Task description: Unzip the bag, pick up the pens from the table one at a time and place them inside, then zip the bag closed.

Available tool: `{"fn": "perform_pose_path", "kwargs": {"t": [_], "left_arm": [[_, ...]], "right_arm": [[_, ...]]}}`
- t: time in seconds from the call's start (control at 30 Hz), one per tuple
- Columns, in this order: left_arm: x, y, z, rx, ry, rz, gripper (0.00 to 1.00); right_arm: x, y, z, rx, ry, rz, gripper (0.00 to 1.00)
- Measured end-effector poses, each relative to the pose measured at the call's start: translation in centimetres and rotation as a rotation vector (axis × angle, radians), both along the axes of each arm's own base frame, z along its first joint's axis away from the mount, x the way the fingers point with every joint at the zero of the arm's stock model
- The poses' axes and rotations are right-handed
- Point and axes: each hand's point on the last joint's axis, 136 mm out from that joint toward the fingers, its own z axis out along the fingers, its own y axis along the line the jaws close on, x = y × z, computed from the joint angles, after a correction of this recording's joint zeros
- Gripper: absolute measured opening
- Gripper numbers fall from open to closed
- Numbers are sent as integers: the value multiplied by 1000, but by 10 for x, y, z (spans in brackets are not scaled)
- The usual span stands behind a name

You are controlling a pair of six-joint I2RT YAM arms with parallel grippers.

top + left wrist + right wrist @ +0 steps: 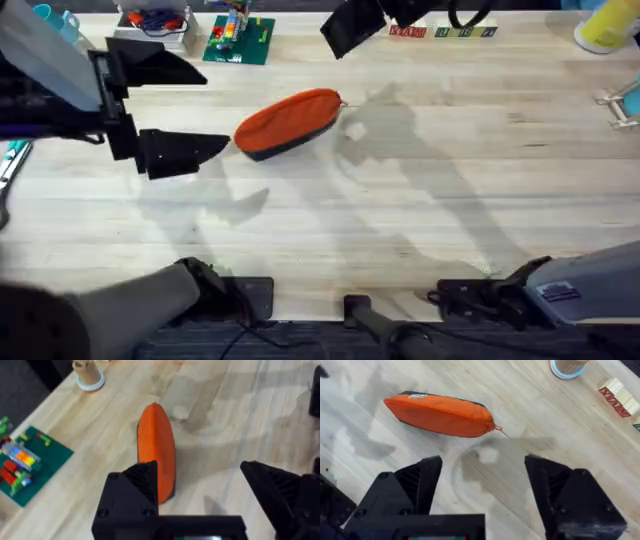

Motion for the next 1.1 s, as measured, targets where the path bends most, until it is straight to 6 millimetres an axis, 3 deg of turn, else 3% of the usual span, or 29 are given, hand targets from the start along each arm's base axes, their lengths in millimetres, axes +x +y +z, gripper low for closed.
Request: {"fn": "perform_pose_path", "kwargs": {"t": [0.33,0.57,0.8,1.1], "left_arm": [[-29,-5,14,38,222,245,998],[-42,-10,21,-29,369,418,997],[-46,-11,23,-142,537,563,997],[-47,-6,18,-143,596,619,997]], "right_arm": [[0,0,0,-11,-10,22,997],[0,0,0,-13,-10,23,998],[0,0,0,-13,-11,25,998],[-10,-5,-7,-38,36,27,998]]}}
